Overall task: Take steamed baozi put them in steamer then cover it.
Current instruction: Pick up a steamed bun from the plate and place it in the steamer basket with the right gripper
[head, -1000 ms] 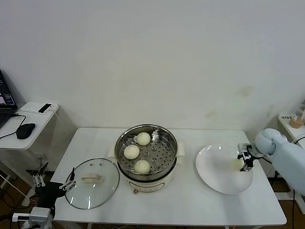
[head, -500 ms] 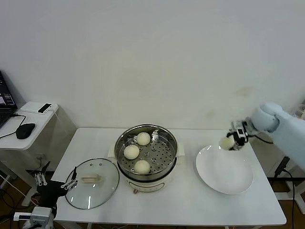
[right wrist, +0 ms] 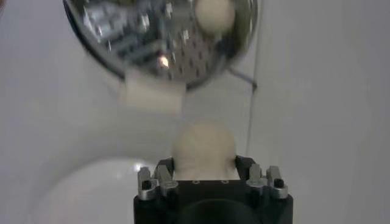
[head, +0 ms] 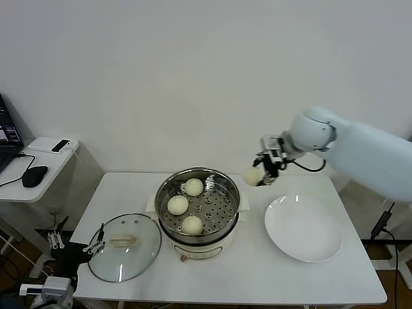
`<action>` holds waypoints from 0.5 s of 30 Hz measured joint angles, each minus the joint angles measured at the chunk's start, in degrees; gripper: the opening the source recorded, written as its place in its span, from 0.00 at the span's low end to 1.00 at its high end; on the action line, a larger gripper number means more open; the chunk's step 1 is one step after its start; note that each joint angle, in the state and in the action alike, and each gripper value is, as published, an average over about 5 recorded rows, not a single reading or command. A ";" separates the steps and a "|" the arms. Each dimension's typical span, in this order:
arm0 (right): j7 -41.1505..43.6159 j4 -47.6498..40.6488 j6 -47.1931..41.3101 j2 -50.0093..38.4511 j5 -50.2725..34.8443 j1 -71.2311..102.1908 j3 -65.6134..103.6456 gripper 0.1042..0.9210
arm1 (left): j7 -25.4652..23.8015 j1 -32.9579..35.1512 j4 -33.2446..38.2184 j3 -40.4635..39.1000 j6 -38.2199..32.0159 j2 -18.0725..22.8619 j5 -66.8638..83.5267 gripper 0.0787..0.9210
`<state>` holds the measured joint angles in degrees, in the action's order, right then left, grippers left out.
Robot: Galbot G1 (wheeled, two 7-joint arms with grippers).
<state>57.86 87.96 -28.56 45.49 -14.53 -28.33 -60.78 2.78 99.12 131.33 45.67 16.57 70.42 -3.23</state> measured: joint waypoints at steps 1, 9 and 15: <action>-0.56 0.10 -0.68 0.91 -0.99 -0.33 -0.50 0.65 | 0.00 -0.02 0.01 0.02 0.02 0.10 0.00 0.88; -4.71 -1.21 -5.31 7.80 -6.44 -0.26 -3.40 0.65 | -0.03 -0.32 0.31 0.29 0.26 0.67 0.04 0.88; -7.22 -3.81 -8.40 12.33 -8.19 1.76 -4.74 0.65 | -0.05 -0.40 0.32 0.54 0.34 0.94 0.21 0.88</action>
<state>50.65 84.15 -36.97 57.82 -22.72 -26.57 -65.52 2.73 98.72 131.65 46.21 16.91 71.36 -3.02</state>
